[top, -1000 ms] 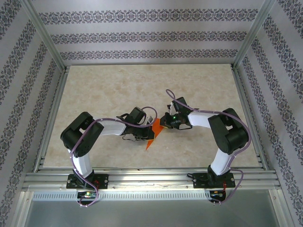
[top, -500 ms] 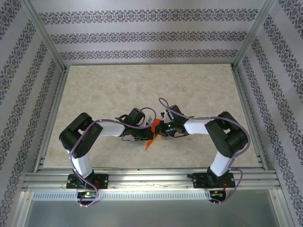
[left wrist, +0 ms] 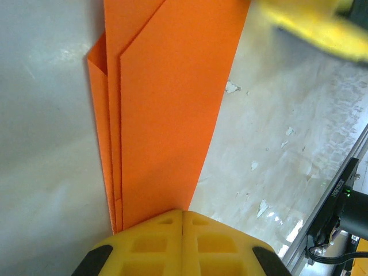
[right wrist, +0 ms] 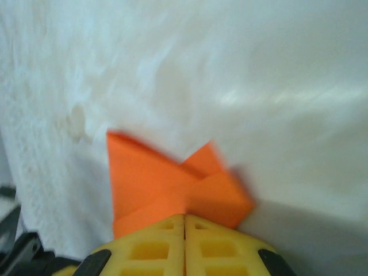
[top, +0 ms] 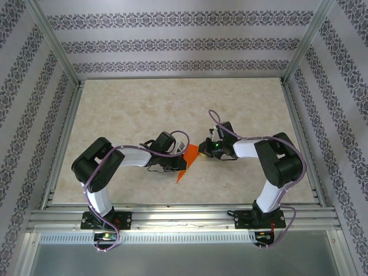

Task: Fold a paper plane with a square sheet of paper (pick it up from the middle)
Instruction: Fold the wing for the fifth time at the center of the table.

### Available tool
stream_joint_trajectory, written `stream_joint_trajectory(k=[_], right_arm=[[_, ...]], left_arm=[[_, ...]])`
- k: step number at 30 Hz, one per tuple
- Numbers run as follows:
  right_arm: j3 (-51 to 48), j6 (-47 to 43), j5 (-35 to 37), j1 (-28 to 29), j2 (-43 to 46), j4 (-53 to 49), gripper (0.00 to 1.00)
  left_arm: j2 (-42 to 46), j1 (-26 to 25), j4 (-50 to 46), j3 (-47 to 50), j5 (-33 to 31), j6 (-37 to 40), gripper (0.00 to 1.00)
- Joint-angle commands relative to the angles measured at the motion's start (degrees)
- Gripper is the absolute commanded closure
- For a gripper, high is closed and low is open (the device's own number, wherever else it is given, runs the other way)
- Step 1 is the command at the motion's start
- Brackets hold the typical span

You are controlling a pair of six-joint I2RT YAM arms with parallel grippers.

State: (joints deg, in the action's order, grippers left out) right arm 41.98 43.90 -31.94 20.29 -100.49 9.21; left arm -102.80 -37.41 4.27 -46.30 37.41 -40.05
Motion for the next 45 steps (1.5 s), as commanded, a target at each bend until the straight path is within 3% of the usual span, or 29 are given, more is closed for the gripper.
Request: stream_joint_trajectory(k=[1,5,9,12,15,16,18,21,25,31,41,45], right_arm=[[2.94,-3.46,4.87,-2.44,-0.15,-3.09,0.91],[4.75,-3.08,4.31,-5.10,-0.12,-4.39,0.91],[3.96,-3.12,3.91,-4.16,4.91,-4.90,0.89],[2.31,-2.53,4.04,-2.45,8.78,-5.35,0.87],[0.95,-1.83,2.29,-1.11,10.21,-6.36,0.85],[0.47,-1.50,1.37,-0.85,10.69,-6.89,0.85],[-1.33,-0.27,0.95,-0.07,12.21,-6.52,0.85],[-3.41,1.08,2.19,1.76,13.95,-6.14,0.84],[-3.96,2.52,2.68,4.27,14.17,-5.81,0.83],[-5.12,4.43,3.85,7.24,13.48,-4.46,0.82],[-5.28,5.00,3.73,7.74,12.43,-4.07,0.81],[-5.15,5.01,3.73,7.74,12.07,-3.96,0.81]], left_arm=[[-0.86,0.49,-4.79,2.91,-2.70,0.34,1.00],[-1.07,0.43,-4.38,3.07,-2.26,0.57,1.00],[-0.23,0.37,-2.74,3.61,-2.47,-1.35,1.00],[1.46,0.13,2.52,4.50,-3.00,-6.73,1.00],[7.73,-1.43,14.57,6.49,-3.96,-14.27,1.00],[11.96,-2.02,14.61,6.60,-6.46,-14.02,0.93],[17.88,-1.75,4.44,4.35,-13.29,-12.11,0.74],[18.15,1.68,-6.26,1.02,-12.72,-8.20,0.73],[13.86,4.73,-9.08,0.51,-7.15,-5.83,0.72],[6.27,5.50,-15.43,-4.40,-5.50,-1.28,0.73],[1.73,5.50,-9.66,-3.64,0.72,-1.34,0.72],[0.77,5.48,-10.87,-4.80,0.90,-0.72,0.78]])
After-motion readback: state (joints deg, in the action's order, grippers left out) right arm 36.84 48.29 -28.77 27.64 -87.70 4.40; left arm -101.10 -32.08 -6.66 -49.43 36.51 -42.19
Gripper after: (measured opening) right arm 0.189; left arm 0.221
